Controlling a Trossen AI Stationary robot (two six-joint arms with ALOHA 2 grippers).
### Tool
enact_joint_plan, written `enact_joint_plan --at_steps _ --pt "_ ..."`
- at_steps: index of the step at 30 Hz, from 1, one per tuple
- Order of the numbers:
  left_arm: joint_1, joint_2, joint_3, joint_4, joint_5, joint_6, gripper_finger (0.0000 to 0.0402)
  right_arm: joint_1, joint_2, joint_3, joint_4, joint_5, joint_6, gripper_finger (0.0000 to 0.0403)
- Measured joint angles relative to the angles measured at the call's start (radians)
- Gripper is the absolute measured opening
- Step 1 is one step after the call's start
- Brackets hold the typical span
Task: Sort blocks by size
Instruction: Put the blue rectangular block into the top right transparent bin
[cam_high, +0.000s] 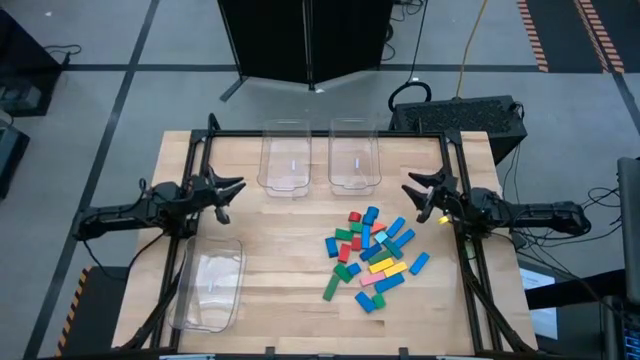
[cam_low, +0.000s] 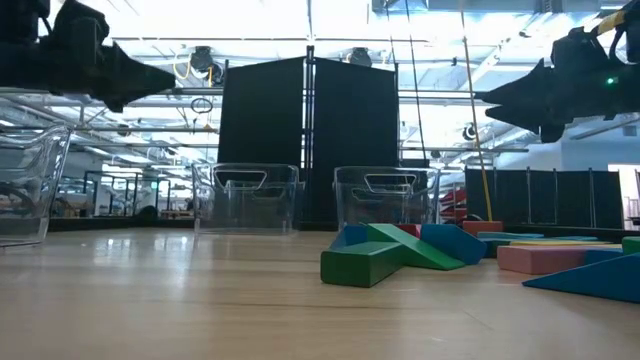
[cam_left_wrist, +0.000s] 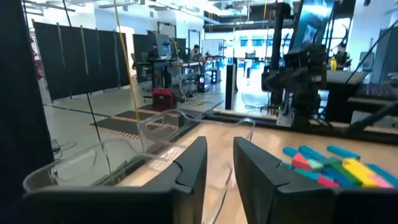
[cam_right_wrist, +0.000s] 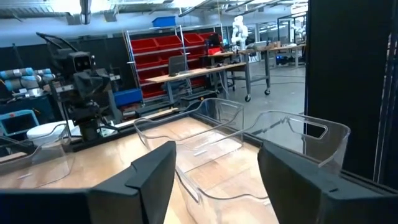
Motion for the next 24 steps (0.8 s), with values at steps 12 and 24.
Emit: enact_joint_plan --at_steps 12,24 --pt "0.0 0.184 0.079 0.001 0.002 -0.027 0.0101 0.0 0.141 0.131 -0.044 -0.003 -0.014 0.0226" --pt "0.0 0.45 0.215 0.039 0.005 -0.028 0.0101 0.0 0.305 0.321 -0.314 -0.022 0.052 0.0226"
